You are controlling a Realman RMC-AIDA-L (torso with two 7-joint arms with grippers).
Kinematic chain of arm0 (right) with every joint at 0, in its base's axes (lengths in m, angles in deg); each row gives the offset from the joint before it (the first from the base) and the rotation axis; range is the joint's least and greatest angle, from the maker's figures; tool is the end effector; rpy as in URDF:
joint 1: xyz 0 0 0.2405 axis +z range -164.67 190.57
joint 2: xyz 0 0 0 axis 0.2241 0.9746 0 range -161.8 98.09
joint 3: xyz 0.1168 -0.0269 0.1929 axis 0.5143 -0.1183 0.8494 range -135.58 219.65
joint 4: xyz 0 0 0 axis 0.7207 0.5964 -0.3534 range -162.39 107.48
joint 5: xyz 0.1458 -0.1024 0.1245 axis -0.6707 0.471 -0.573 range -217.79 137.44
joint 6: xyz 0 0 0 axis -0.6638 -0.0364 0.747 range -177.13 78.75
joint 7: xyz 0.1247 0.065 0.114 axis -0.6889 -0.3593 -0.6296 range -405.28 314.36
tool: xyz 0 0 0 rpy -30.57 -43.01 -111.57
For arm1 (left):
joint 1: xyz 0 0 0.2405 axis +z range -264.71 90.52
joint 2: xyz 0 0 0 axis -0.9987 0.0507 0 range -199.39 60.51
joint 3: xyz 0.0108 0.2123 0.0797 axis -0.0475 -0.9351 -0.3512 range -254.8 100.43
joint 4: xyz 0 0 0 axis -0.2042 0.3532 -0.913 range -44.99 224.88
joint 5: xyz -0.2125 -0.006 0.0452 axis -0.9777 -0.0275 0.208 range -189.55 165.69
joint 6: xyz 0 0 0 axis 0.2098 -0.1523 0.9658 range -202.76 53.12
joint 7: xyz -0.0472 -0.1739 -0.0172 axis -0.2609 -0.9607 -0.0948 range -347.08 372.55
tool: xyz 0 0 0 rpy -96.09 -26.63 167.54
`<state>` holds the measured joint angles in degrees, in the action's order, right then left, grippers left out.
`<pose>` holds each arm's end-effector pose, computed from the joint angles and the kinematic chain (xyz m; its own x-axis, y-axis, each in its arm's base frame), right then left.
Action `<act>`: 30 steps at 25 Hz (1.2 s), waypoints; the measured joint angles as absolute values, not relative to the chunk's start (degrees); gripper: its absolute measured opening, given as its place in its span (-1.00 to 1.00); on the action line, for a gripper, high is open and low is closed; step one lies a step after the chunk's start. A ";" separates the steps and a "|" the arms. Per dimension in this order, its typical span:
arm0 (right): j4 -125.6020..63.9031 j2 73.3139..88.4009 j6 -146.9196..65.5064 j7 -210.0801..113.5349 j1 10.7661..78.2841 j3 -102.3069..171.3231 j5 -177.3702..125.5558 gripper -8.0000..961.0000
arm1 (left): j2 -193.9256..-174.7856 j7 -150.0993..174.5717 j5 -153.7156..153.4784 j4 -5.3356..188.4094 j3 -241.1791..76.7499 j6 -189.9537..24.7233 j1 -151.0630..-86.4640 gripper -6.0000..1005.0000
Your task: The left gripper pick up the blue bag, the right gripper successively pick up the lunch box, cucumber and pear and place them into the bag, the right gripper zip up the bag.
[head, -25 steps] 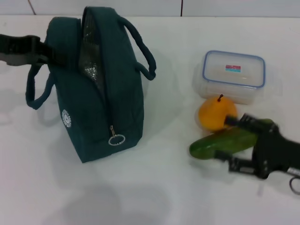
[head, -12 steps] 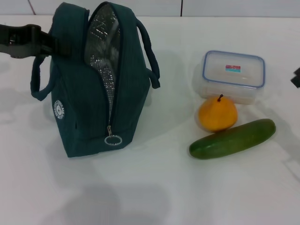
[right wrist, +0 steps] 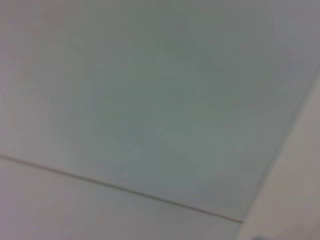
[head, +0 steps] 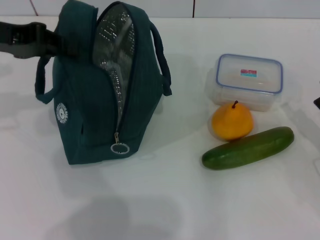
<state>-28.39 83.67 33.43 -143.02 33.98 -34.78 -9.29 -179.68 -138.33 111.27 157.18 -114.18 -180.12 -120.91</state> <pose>0.3075 0.3055 -0.0084 -0.3820 -0.4547 -0.8045 -0.8493 -0.1705 0.4997 -0.1941 0.3569 0.1157 0.3218 0.8667 0.3812 0.9346 -0.3551 0.0184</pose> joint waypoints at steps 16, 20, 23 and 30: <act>-32.57 84.37 18.49 -145.99 38.31 -36.33 -9.00 0.79 | -179.79 -137.61 111.20 155.69 -113.89 -179.85 -123.02 -0.90; -32.37 84.36 18.03 -146.02 40.55 -37.20 -9.04 0.79 | -179.77 -137.15 111.20 155.69 -113.82 -179.79 -122.97 -0.90; -32.43 84.34 16.82 -146.00 41.98 -38.08 -9.06 0.79 | -179.76 -137.13 111.20 155.69 -113.82 -179.75 -122.95 -0.90; -32.57 84.33 15.63 -146.00 43.26 -38.93 -9.25 0.78 | -179.73 -137.12 111.21 155.69 -114.01 -179.75 -122.96 -0.90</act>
<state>-32.57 84.33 15.63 -146.00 43.26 -38.93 -9.25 -179.73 -137.12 111.21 155.69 -114.01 -179.75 -122.96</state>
